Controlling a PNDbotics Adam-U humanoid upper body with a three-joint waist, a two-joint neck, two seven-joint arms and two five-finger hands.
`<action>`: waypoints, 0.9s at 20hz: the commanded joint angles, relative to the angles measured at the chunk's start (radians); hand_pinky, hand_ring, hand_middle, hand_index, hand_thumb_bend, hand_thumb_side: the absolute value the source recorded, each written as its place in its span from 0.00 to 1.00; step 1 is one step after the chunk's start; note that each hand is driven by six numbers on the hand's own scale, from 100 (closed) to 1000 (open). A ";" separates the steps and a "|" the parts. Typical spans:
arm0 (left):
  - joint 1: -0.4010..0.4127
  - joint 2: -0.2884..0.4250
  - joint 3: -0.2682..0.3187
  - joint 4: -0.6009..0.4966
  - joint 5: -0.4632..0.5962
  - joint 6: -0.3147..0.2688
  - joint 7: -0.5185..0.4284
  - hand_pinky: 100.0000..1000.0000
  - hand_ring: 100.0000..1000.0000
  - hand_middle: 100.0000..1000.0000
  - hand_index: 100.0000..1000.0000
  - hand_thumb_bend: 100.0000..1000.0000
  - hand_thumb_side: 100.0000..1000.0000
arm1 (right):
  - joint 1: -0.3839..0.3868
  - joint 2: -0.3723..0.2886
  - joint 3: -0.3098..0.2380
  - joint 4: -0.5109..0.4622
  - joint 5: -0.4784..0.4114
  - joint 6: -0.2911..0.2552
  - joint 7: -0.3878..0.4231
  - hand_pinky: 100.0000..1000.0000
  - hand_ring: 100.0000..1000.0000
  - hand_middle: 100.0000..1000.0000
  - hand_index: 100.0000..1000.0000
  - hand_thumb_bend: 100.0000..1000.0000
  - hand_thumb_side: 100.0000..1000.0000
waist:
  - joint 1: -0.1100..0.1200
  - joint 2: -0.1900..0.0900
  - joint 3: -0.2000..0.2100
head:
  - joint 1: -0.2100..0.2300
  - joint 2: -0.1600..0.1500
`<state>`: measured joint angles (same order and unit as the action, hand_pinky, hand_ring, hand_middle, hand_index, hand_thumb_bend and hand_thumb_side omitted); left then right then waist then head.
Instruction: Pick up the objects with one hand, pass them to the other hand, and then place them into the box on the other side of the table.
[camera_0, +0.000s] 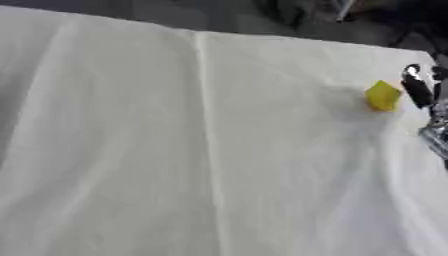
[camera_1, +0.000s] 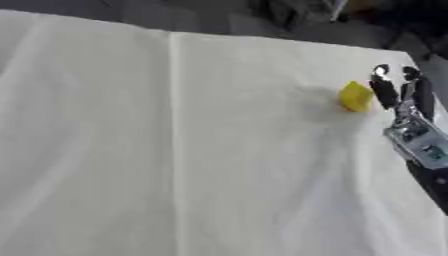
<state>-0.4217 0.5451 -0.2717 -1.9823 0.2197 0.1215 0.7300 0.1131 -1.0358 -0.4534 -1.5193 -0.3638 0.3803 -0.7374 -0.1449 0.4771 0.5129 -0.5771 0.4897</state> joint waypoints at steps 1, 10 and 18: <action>-0.009 0.011 0.011 -0.018 -0.004 0.000 0.004 0.98 0.22 0.71 0.80 0.80 0.50 | -0.005 -0.045 0.002 -0.029 0.012 0.163 -0.170 0.79 0.95 0.86 0.92 0.00 0.81 | 0.004 -0.015 0.001 | -0.009 -0.013; -0.010 0.007 0.011 -0.018 -0.003 0.000 0.008 0.98 0.22 0.70 0.80 0.80 0.50 | -0.014 -0.029 0.017 -0.043 0.045 0.219 -0.170 0.80 0.95 0.87 0.93 0.00 0.82 | -0.002 -0.009 0.007 | -0.014 -0.020; -0.018 0.007 0.012 -0.018 -0.002 -0.003 0.006 0.98 0.22 0.70 0.80 0.80 0.50 | -0.020 -0.024 0.036 -0.047 0.053 0.247 -0.170 0.81 0.95 0.87 0.93 0.00 0.81 | 0.001 -0.006 0.008 | -0.011 -0.031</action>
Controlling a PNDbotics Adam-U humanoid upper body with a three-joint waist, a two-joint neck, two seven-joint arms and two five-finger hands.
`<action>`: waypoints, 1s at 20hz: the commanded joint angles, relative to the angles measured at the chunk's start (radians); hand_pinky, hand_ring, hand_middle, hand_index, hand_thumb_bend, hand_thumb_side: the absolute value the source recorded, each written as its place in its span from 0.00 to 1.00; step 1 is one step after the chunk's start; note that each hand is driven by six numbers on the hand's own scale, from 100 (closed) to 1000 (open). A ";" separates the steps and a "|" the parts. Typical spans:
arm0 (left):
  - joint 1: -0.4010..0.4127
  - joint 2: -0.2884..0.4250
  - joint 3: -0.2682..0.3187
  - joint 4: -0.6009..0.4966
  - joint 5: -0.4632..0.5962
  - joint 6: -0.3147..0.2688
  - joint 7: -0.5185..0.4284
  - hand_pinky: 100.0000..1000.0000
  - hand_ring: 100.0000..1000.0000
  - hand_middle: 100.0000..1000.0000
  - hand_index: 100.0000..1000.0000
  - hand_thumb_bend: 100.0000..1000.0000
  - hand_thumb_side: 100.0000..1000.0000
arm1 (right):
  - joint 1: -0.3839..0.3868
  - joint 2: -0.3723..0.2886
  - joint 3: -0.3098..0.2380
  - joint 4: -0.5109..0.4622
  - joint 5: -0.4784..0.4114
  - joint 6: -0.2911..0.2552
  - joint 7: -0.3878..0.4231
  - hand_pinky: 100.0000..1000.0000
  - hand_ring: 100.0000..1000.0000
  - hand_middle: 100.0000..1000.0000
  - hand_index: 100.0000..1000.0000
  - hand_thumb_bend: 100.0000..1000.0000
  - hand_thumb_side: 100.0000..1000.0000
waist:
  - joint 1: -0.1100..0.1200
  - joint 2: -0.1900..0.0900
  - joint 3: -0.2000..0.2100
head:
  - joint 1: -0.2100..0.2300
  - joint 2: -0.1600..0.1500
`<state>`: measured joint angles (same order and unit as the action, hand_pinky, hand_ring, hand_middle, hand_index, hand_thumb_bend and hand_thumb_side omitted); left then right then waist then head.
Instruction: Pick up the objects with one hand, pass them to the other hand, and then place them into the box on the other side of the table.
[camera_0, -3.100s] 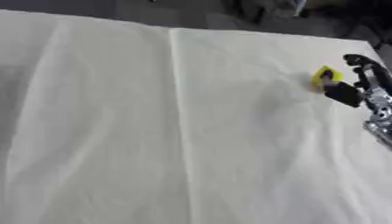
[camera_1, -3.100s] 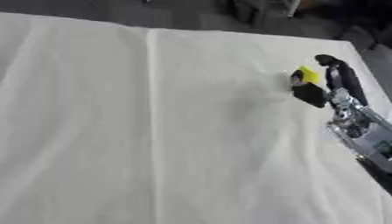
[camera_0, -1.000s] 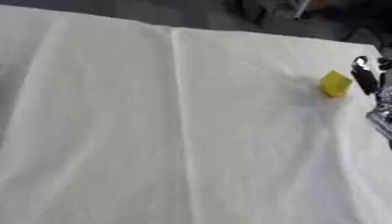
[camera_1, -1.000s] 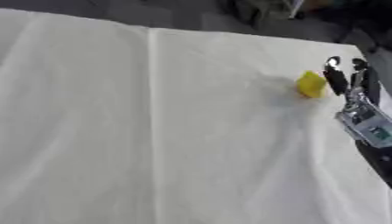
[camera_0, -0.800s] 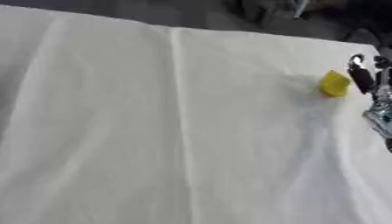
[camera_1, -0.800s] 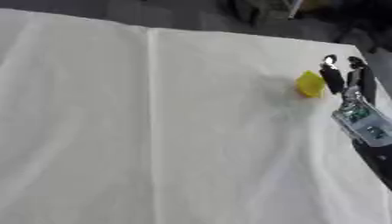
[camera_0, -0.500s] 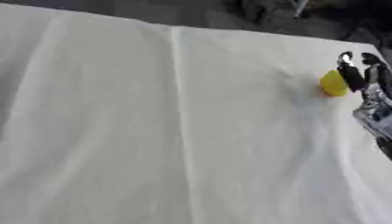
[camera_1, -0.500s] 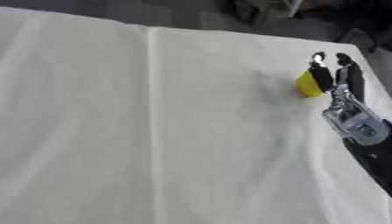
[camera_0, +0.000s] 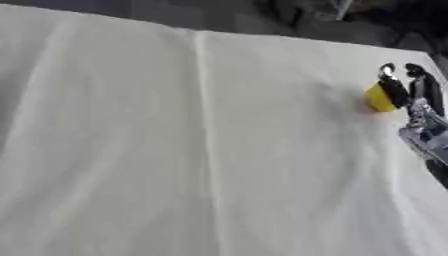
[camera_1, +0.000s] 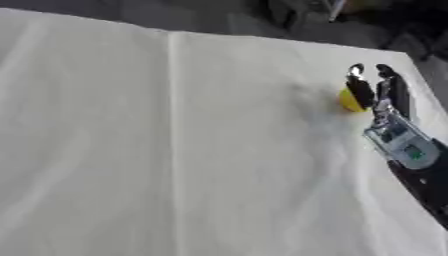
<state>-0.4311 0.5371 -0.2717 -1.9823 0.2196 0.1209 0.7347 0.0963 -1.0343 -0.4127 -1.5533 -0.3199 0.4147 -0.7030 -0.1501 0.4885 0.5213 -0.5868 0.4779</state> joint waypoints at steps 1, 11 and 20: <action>-0.008 0.015 0.013 -0.018 -0.002 -0.002 0.002 0.98 0.22 0.70 0.80 0.80 0.50 | -0.004 -0.024 -0.002 -0.013 0.010 0.218 -0.204 0.81 0.95 0.87 0.93 0.00 0.80 | 0.006 -0.017 -0.001 | -0.002 -0.021; -0.002 0.014 0.014 -0.018 -0.003 -0.003 0.008 0.99 0.20 0.70 0.80 0.81 0.50 | 0.000 -0.011 0.002 -0.012 0.021 0.273 -0.204 0.82 0.94 0.87 0.93 0.00 0.61 | 0.005 -0.015 -0.005 | 0.000 -0.019; 0.000 0.010 0.014 -0.018 -0.003 -0.003 0.011 0.99 0.19 0.70 0.80 0.81 0.50 | 0.002 0.000 0.018 -0.016 0.012 0.325 -0.204 0.83 0.94 0.88 0.93 0.02 0.36 | 0.004 -0.013 -0.003 | 0.000 -0.020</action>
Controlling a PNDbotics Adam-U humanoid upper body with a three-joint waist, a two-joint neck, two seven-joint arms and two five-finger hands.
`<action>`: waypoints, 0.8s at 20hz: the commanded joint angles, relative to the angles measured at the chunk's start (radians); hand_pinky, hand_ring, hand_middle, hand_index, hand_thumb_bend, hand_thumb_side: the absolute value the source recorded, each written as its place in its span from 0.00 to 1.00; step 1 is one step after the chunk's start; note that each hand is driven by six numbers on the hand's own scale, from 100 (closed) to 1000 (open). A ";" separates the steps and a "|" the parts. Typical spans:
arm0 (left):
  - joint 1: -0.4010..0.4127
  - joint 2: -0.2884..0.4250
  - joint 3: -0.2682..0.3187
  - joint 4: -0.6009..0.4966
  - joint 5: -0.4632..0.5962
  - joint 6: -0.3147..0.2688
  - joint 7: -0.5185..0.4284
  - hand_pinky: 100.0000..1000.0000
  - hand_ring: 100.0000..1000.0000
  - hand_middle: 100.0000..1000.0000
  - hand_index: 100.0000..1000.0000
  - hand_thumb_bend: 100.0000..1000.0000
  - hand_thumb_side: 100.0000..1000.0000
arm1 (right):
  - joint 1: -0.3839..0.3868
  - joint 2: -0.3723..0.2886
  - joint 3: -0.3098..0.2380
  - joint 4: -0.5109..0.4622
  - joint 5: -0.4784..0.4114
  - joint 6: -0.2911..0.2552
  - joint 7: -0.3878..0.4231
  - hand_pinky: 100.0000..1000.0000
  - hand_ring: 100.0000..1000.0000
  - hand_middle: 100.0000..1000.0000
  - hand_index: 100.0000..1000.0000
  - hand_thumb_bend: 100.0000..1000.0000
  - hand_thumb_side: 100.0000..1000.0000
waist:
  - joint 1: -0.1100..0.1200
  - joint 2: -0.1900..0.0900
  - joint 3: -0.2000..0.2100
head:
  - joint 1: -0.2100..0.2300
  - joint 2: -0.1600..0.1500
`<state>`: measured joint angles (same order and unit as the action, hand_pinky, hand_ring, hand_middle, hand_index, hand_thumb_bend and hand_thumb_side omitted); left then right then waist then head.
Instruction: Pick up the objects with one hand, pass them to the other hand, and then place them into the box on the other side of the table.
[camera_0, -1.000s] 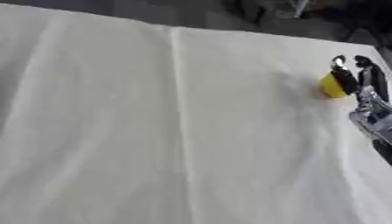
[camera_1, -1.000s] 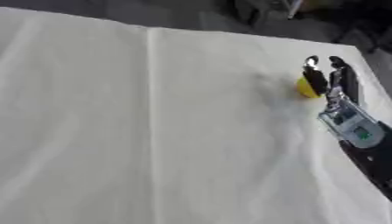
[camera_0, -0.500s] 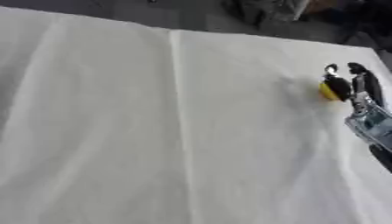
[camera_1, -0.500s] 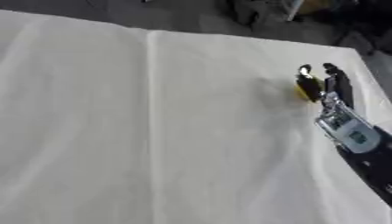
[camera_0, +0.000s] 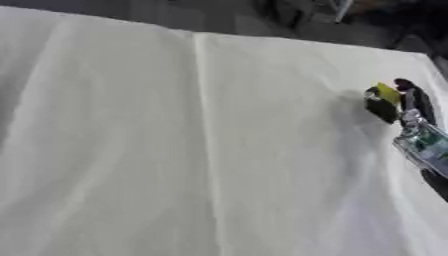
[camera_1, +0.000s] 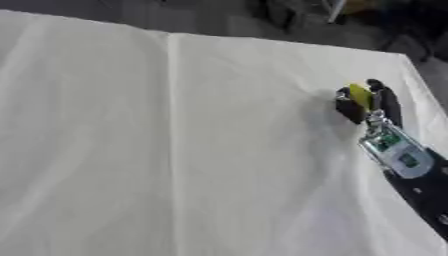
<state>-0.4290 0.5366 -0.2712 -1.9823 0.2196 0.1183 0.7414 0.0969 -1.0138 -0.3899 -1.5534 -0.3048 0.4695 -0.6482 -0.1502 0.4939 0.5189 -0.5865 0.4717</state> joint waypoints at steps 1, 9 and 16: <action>-0.001 0.010 0.014 -0.018 -0.004 -0.001 0.005 0.99 0.19 0.70 0.80 0.81 0.50 | 0.001 -0.019 -0.004 -0.016 -0.004 0.275 -0.259 0.83 0.94 0.88 0.93 0.03 0.35 | 0.004 -0.017 0.000 | 0.000 -0.014; 0.001 0.008 0.014 -0.018 -0.003 -0.003 0.014 0.99 0.19 0.70 0.80 0.81 0.50 | 0.004 -0.011 0.002 -0.014 -0.011 0.316 -0.259 0.83 0.92 0.88 0.93 0.14 0.22 | 0.000 -0.015 -0.002 | 0.002 -0.016; 0.004 0.006 0.015 -0.018 -0.002 -0.004 0.022 1.00 0.19 0.70 0.80 0.81 0.50 | 0.002 -0.007 -0.006 -0.016 -0.017 0.322 -0.259 0.80 0.90 0.86 0.92 0.09 0.11 | -0.001 -0.014 -0.002 | 0.004 -0.018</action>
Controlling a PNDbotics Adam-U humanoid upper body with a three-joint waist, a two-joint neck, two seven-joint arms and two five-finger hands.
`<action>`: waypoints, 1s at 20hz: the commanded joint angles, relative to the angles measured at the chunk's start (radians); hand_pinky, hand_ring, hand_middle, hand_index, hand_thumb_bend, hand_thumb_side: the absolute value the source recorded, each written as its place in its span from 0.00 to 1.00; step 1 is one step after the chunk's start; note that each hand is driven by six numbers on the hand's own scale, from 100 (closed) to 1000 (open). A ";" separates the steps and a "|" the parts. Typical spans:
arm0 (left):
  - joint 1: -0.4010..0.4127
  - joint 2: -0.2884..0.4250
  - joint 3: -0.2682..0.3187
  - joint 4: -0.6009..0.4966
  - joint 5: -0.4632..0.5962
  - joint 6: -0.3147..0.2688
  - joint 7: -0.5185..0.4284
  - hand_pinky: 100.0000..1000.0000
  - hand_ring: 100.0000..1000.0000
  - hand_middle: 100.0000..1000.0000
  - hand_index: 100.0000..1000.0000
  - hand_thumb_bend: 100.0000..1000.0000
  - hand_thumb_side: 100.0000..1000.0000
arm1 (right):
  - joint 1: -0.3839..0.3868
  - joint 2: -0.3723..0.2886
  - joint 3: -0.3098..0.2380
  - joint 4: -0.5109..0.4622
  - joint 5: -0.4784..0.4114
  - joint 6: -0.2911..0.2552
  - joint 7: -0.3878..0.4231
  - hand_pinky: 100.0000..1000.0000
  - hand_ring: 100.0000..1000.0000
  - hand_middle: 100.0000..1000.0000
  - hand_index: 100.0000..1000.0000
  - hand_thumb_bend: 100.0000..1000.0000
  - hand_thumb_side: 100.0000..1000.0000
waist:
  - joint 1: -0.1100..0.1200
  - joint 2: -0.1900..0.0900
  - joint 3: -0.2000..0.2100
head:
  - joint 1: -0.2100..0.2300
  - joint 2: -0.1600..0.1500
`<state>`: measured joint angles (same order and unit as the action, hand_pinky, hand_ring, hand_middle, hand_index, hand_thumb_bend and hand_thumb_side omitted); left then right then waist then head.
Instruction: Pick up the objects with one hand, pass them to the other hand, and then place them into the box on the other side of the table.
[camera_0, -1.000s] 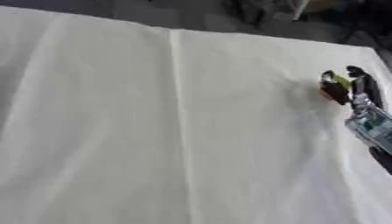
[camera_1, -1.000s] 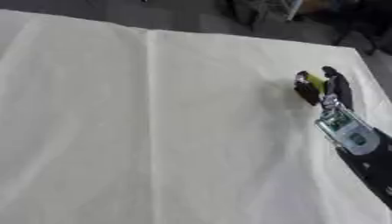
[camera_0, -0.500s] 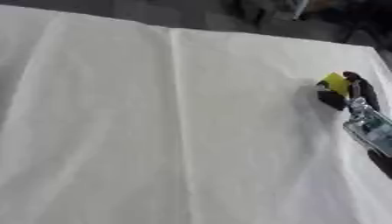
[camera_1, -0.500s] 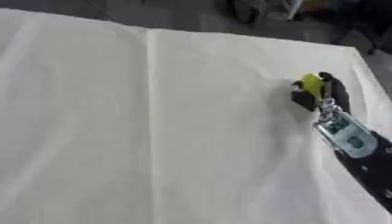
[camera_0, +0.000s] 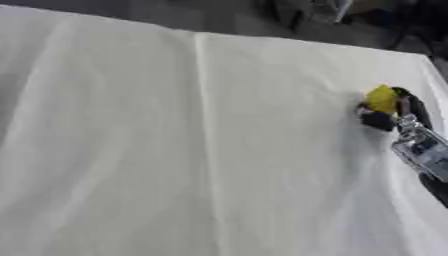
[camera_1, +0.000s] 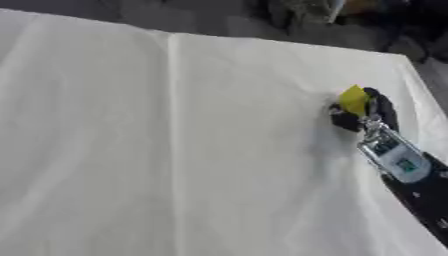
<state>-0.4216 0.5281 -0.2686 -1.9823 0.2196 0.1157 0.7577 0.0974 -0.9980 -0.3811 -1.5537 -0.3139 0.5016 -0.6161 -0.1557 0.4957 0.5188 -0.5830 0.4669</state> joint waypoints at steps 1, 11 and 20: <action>-0.003 0.014 0.013 -0.018 -0.001 -0.001 0.006 1.00 0.19 0.70 0.80 0.81 0.50 | 0.002 -0.022 -0.016 -0.016 -0.009 0.287 -0.291 0.79 0.89 0.86 0.92 0.09 0.09 | 0.005 -0.016 -0.002 | 0.000 -0.013; 0.003 0.011 0.015 -0.018 -0.002 -0.002 0.010 1.00 0.18 0.70 0.80 0.81 0.50 | 0.000 -0.015 -0.035 -0.020 -0.008 0.227 -0.291 0.74 0.84 0.74 0.81 0.00 0.00 | 0.004 -0.017 -0.009 | 0.006 -0.012; 0.007 0.012 0.018 -0.018 -0.002 -0.004 0.013 1.00 0.18 0.70 0.80 0.81 0.50 | -0.005 -0.013 -0.067 -0.053 0.108 0.260 -0.291 0.67 0.72 0.49 0.57 0.00 0.00 | 0.005 -0.024 -0.018 | 0.019 0.000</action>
<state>-0.4125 0.5272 -0.2652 -1.9823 0.2196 0.1137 0.7673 0.0960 -0.9868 -0.4239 -1.5874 -0.2298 0.4838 -0.6339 -0.1560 0.4955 0.5010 -0.5655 0.4665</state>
